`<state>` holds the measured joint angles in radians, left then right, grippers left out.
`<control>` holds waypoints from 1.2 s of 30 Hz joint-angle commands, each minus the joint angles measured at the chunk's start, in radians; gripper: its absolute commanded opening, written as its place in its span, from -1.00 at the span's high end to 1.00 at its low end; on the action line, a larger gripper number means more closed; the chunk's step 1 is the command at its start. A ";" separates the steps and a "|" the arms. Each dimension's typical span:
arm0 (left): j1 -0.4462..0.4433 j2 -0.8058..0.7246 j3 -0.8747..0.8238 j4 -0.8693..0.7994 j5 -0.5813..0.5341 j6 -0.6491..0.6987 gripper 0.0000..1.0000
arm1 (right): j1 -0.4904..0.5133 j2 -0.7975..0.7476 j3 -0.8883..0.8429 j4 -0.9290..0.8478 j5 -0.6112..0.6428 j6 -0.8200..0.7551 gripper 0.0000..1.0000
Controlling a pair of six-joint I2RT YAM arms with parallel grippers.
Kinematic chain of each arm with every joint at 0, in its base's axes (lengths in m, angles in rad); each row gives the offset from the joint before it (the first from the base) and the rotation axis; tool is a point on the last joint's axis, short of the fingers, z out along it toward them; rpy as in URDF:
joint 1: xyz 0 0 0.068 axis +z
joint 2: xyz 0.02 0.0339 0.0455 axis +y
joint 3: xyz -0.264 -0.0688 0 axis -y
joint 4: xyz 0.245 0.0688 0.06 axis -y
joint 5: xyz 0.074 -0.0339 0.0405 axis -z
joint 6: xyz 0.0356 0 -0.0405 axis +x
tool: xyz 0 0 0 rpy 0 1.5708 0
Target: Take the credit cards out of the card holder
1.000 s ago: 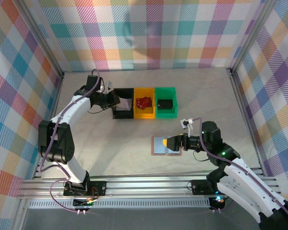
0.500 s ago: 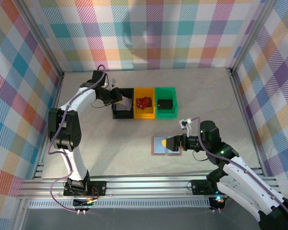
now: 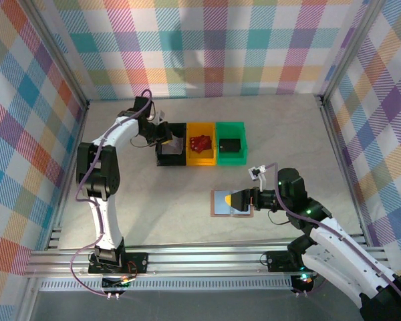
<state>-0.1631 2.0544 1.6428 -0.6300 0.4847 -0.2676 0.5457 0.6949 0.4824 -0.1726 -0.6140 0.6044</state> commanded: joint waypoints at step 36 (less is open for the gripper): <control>-0.036 0.064 0.093 -0.108 -0.018 0.047 0.67 | -0.003 0.011 -0.010 0.054 -0.042 -0.017 -0.98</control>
<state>-0.1894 2.1075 1.7054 -0.7029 0.4763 -0.2405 0.5457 0.7063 0.4805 -0.1505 -0.6331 0.6048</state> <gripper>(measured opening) 0.162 0.990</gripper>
